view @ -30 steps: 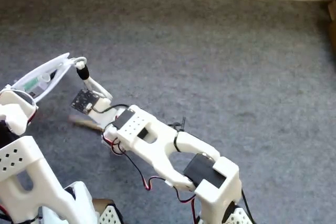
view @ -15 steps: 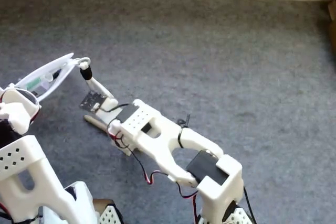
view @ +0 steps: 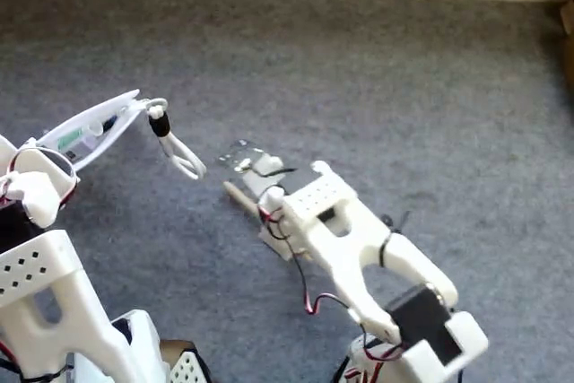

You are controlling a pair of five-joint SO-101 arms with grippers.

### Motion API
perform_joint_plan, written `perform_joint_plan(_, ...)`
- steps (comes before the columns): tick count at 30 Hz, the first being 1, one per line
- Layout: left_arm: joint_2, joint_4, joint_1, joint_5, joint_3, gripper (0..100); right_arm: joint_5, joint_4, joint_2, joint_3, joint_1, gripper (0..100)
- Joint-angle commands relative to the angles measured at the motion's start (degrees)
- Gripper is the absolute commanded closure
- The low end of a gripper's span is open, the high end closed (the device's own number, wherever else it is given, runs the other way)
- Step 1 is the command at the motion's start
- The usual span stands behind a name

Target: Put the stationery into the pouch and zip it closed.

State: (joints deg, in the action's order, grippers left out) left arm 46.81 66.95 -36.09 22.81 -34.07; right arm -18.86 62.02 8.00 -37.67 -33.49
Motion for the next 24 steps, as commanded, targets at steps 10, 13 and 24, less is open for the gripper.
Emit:
perform_joint_plan(10,2.1,-1.1,1.5,0.5,1.8,99,0.3,0.3,7.1,-5.3,8.7,95.7)
perform_joint_plan(13,2.1,-1.1,1.5,0.5,1.8,99,5.7,0.7,7.1,-5.3,8.5,87.9)
perform_joint_plan(24,2.1,-1.1,1.4,0.4,1.8,99,6.8,0.2,6.5,1.1,3.8,82.1)
